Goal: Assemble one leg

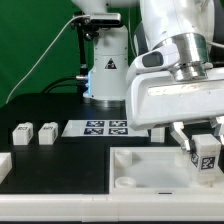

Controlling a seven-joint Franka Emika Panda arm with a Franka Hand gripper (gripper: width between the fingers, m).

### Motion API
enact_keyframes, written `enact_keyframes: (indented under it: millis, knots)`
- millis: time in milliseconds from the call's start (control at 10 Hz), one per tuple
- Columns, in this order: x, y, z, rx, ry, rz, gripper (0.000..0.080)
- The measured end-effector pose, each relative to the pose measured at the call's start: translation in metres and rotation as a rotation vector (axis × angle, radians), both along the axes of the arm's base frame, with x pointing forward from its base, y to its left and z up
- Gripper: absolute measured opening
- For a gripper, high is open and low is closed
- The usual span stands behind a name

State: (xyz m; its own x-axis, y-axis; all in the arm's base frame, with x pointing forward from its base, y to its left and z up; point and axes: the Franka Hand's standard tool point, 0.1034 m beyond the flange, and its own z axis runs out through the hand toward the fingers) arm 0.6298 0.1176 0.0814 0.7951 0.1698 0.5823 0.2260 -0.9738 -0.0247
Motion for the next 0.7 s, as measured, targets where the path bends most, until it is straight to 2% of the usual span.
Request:
enact_keyframes:
  millis: [100, 200, 300, 700]
  knots:
    - [0.0007, 0.0001, 0.0023, 0.000, -0.002, 0.000, 0.0456]
    - [0.0013, 0.0003, 0.0046, 0.000, -0.002, 0.001, 0.0609]
    - [0.0018, 0.0005, 0.0061, 0.000, -0.004, 0.002, 0.0639]
    - [0.0016, 0.0003, 0.0057, 0.000, -0.003, 0.002, 0.0649]
